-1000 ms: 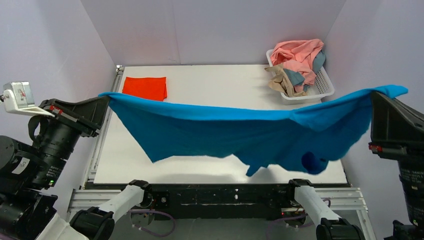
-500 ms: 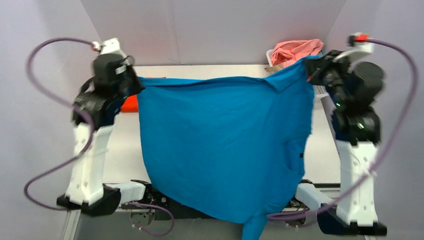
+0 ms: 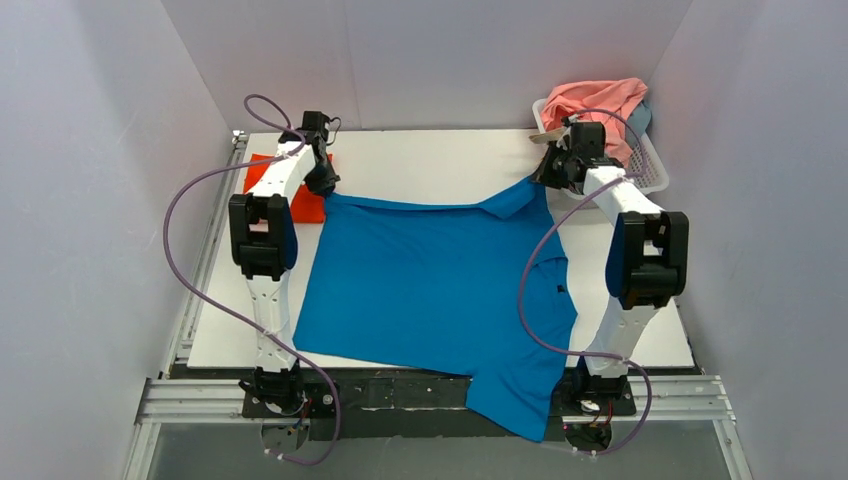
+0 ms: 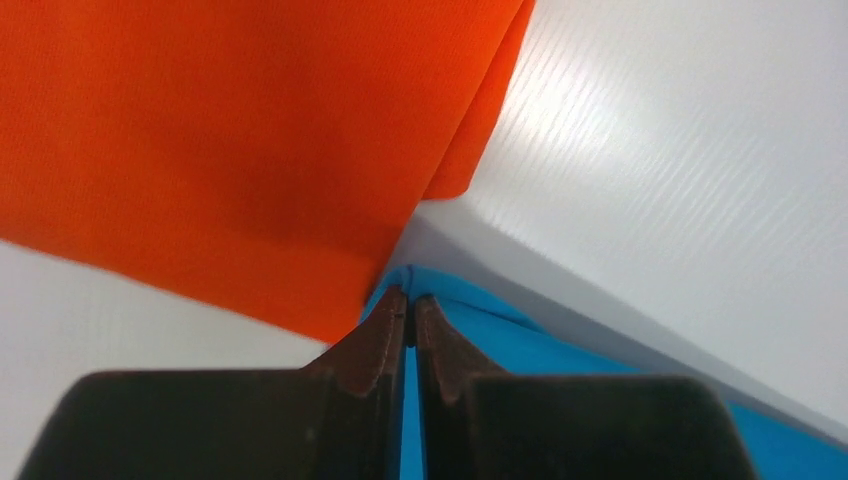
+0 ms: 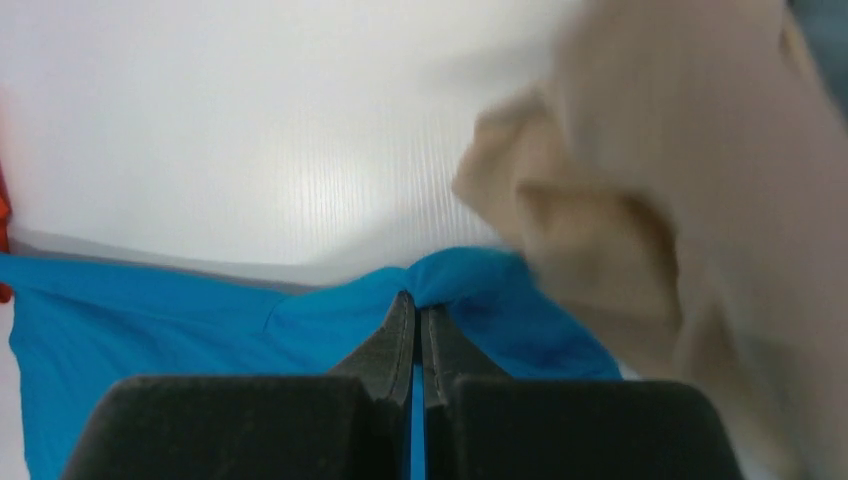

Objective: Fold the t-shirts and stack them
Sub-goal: Flatten out the tshirt

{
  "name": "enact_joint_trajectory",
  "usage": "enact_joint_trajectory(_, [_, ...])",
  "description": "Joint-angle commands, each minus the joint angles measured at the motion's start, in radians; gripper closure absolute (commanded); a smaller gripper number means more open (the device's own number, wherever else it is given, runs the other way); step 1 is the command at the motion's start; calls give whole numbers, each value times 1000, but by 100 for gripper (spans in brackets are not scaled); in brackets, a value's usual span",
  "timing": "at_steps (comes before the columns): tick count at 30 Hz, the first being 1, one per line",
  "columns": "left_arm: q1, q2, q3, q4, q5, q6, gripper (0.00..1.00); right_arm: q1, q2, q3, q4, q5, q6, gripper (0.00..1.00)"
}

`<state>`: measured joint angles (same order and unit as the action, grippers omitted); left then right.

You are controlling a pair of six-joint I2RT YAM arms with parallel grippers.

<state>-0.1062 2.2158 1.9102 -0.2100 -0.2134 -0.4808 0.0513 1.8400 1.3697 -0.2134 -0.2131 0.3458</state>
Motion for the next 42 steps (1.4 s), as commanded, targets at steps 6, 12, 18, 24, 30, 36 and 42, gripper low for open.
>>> enact_joint_trajectory(6, [31, 197, 318, -133, 57, -36, 75, 13, 206, 338, -83, 131, -13, 82])
enact_joint_trajectory(12, [29, 141, 309, -142, 192, -49, 2, 57, 188, 380, -153, 155, -67, 24])
enact_joint_trajectory(18, [5, 9, 195, -114, 288, -63, 2, 117, 105, 294, -194, 182, -73, 18])
enact_joint_trajectory(24, [-44, -138, 61, -141, 193, -67, 2, 170, 74, 192, -202, 117, -10, 17])
enact_joint_trajectory(30, [-97, -271, -142, -126, 292, -114, 2, 174, 143, 164, -206, 104, 99, 17])
enact_joint_trajectory(36, [-193, -376, -397, -28, 376, -150, 2, 174, 260, 280, -234, 107, 165, 17])
enact_joint_trajectory(42, [-205, -387, -568, -3, 389, -180, 2, 171, 312, 307, -241, 131, 206, 17])
